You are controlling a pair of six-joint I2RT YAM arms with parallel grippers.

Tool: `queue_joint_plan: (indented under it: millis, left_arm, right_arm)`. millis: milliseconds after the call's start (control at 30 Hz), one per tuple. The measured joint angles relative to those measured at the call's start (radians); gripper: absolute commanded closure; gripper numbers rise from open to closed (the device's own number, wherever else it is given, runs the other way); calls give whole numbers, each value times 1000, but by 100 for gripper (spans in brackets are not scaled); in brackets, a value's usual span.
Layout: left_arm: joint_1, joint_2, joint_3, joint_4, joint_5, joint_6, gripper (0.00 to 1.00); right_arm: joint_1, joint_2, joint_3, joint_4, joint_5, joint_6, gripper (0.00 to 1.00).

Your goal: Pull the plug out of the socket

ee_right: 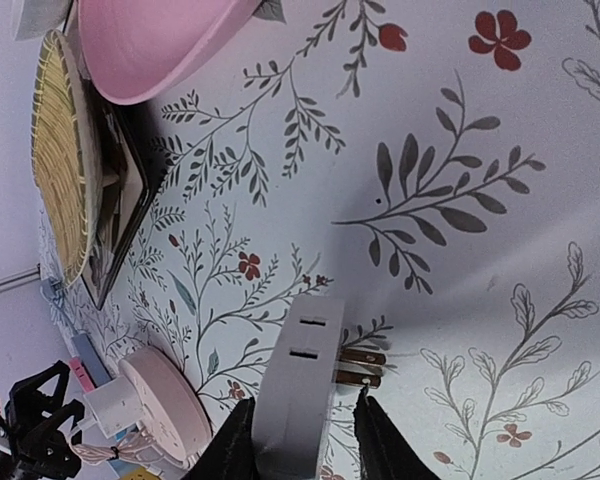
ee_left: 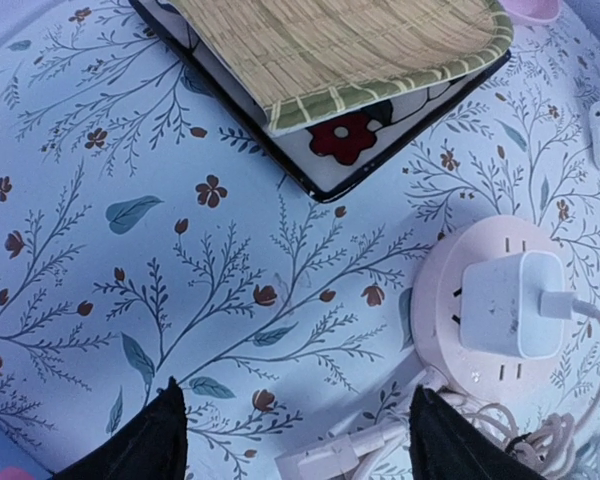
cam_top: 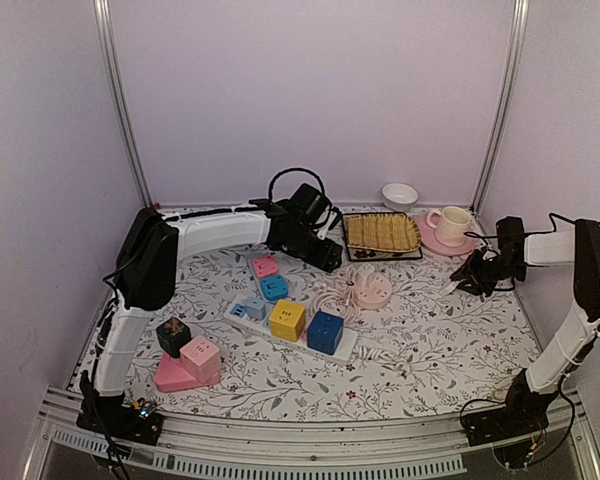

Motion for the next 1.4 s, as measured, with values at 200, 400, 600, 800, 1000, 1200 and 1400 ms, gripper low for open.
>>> queue_joint_plan:
  millis: [200,400,600,800,1000,1200,1400]
  left_arm:
    - [9,-15,-22,5,0,0,23]
    - [18,-23,-29,6,-1,0,23]
    - [21,-31,-31,7,0,-1,23]
    - [23,-32,-31,6,0,-8,23]
    - [24,-34,-33,7,0,-23,23]
    - [31,-66,-76,7,0,-38,23]
    - [46,-119,-128,15,-2,-53,23]
  right_arm:
    - [-2,2,15,-28,23,-12,56]
    - [-2,-3,61,-72,65,-46,47]
    - [21,-54,110,-113,113,-88,39]
    - [142,-94,179,-112,167,-164,36]
    - [303,-101,199,-63,195,-261,33]
    - [425,-94,199,-4,202,-358,27]
    - [550,-18,214,42,208,-457,26]
